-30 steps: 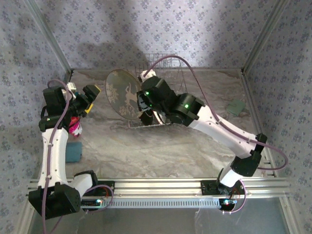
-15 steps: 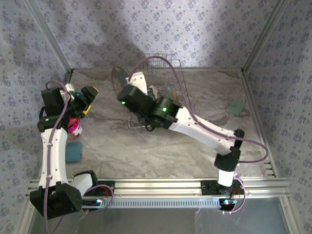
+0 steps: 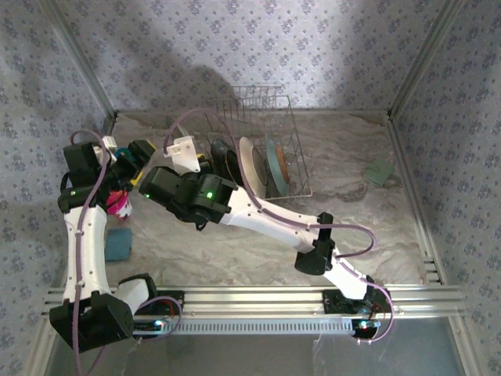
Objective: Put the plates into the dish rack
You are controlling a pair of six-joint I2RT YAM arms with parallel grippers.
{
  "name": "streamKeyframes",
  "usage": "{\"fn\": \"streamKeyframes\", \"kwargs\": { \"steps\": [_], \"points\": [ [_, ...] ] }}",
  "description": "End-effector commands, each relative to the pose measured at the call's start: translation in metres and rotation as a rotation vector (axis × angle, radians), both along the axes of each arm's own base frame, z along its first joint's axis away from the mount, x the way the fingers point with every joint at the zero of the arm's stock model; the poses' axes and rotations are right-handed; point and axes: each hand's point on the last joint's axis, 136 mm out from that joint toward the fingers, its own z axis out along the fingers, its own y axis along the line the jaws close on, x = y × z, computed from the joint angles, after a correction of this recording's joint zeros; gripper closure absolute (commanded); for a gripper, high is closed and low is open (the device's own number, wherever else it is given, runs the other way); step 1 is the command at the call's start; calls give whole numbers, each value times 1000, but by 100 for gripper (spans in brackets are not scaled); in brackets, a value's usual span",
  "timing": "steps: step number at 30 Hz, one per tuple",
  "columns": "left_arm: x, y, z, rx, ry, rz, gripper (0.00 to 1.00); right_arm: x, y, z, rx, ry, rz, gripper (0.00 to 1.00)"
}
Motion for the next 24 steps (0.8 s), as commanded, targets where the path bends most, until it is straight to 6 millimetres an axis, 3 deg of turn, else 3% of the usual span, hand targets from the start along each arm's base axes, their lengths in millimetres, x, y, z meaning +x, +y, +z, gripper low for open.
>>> {"fn": "streamKeyframes", "kwargs": {
  "steps": [1, 7, 24],
  "points": [
    [0, -1, 13, 22, -41, -25, 1, -2, -22, 41, 129, -142, -138, 100],
    [5, -4, 13, 3, -43, -51, 1, -3, -22, 37, 68, -177, -163, 100],
    [2, -6, 23, 0, -60, -61, 1, 14, -54, 10, -37, -129, -235, 100]
  ]
}}
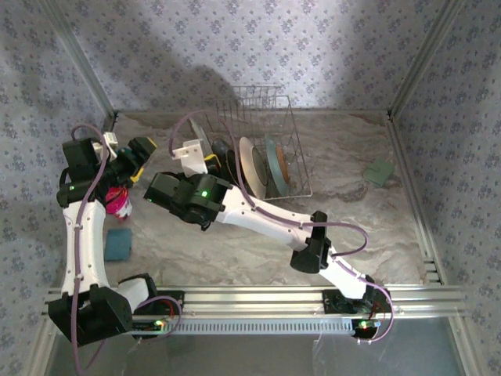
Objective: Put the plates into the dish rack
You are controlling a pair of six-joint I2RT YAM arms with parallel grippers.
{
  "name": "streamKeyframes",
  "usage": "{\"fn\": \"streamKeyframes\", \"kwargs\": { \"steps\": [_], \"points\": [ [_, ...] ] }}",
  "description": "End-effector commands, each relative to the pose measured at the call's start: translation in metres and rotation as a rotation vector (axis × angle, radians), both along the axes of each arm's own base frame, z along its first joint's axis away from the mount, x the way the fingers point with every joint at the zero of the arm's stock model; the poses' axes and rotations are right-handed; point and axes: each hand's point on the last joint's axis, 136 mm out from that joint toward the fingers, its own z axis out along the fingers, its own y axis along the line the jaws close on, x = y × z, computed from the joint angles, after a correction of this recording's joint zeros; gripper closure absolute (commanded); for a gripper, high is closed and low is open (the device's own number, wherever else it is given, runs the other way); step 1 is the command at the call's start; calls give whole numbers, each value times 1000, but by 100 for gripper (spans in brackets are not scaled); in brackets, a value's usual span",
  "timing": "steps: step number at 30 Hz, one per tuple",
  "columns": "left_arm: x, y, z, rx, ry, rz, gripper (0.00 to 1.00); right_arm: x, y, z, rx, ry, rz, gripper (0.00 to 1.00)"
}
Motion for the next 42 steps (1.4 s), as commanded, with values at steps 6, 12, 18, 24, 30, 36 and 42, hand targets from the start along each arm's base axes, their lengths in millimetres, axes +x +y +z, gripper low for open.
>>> {"fn": "streamKeyframes", "kwargs": {
  "steps": [6, 12, 18, 24, 30, 36, 42],
  "points": [
    [-4, -2, 16, -11, -44, -7, 1, 6, -42, 19, 28, -73, -124, 100],
    [-5, -2, 17, -14, -46, -3, 1, 6, -62, 22, 10, -70, -156, 100],
    [-5, -3, 20, -22, -51, 0, 1, 1, -74, 41, 10, -110, -163, 100],
    [-6, -3, 21, -24, -52, 1, 1, 1, -77, 55, -16, -136, -158, 100],
    [-8, -4, 17, -26, -45, 1, 1, 4, -64, 55, -86, -151, -138, 100],
    [-9, -4, 18, -23, -51, -3, 1, 12, -44, 51, -261, -174, -133, 100],
    [-6, -4, 10, -28, -43, -9, 1, 17, -32, 27, -293, -127, -103, 100]
  ]
}}
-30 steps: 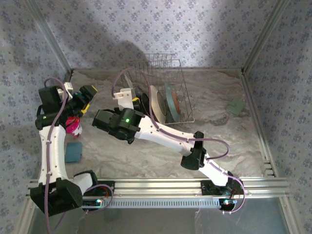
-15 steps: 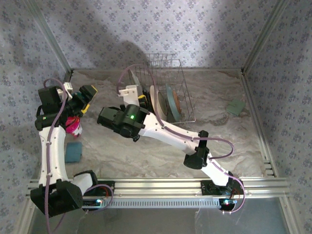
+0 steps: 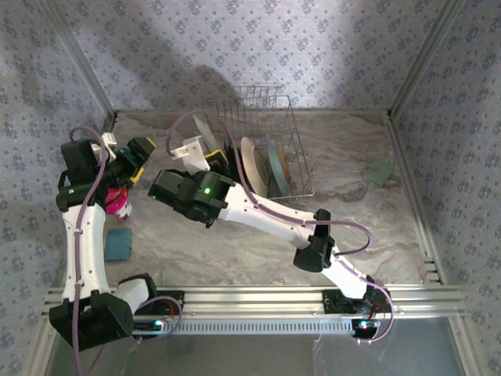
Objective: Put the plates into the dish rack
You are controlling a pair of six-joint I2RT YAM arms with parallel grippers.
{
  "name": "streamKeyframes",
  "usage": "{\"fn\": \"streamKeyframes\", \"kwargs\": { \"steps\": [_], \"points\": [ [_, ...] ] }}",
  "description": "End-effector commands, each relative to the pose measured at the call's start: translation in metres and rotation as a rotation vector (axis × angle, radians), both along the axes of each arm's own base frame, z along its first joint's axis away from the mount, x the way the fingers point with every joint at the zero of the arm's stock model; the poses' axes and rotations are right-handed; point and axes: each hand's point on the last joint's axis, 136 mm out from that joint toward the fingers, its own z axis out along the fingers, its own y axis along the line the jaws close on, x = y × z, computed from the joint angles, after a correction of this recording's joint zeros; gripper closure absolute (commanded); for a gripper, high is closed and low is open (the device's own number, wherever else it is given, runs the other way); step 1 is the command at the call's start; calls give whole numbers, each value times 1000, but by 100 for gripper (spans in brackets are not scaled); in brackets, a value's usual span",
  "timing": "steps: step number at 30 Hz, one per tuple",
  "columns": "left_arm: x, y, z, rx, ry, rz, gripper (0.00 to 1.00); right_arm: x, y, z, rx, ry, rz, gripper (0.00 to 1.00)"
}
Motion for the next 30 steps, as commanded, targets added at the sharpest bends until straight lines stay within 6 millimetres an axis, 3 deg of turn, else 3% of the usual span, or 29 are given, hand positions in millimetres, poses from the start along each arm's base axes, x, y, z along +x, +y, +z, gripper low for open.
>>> {"fn": "streamKeyframes", "kwargs": {
  "steps": [1, 4, 8, 12, 17, 24, 30],
  "points": [
    [0, -2, 3, -12, -26, -17, 0, 9, -14, 15, -99, -96, -77, 100],
    [0, -4, 2, -16, -25, -29, 1, 12, -6, -4, -120, -62, -67, 100],
    [-2, -4, 2, -5, -28, -35, 1, 16, -11, -28, -90, 9, -77, 100],
    [-2, -4, -1, -2, -23, -39, 0, 18, -16, -38, -82, 36, -91, 100],
    [0, -4, -5, -7, -16, -41, 1, 16, -21, -42, -35, 51, -108, 100],
    [1, -5, -3, -1, -16, -53, 1, 14, -50, -38, 185, 94, -208, 100],
    [0, -7, -1, -9, -17, -70, 1, 18, -65, -31, 219, 72, -250, 100]
  ]
}}
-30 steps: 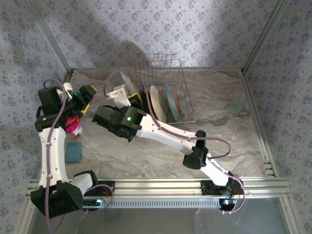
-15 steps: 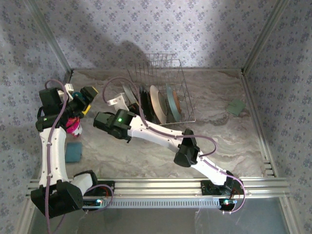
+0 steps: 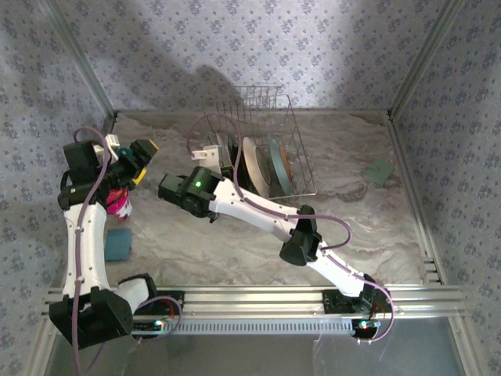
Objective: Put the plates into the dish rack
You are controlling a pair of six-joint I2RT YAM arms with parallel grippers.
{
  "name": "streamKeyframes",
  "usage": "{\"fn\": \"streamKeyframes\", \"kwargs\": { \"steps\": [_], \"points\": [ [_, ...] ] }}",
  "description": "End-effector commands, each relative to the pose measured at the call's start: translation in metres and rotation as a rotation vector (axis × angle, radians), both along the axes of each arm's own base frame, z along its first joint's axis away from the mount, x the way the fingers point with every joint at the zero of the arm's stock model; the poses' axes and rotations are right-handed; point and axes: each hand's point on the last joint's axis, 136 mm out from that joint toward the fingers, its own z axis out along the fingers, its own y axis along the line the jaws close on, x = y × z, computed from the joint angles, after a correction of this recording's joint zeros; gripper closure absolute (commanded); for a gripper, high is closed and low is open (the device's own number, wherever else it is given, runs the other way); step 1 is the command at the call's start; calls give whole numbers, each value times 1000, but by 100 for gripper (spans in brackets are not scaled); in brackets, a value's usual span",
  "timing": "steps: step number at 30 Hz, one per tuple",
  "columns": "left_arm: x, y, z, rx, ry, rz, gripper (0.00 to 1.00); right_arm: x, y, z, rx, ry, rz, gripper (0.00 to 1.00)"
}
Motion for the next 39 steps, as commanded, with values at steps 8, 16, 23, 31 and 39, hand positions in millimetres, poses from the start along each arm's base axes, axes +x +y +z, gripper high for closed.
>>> {"fn": "streamKeyframes", "kwargs": {
  "steps": [8, 16, 23, 31, 39],
  "points": [
    [5, -5, 5, -21, -25, -48, 1, 9, -48, 52, -26, -133, -96, 100],
    [11, -7, 3, -57, -21, -58, 1, 13, -44, 61, -75, -163, -71, 100],
    [10, -7, 1, -67, -16, -53, 1, 15, -41, 68, -146, -185, -44, 100],
    [11, -8, -1, -75, -19, -62, 1, 21, -32, 62, -262, -192, -16, 100],
    [14, -9, -1, -87, -17, -70, 1, 28, -31, 56, -327, -184, -13, 100]
  ]
}}
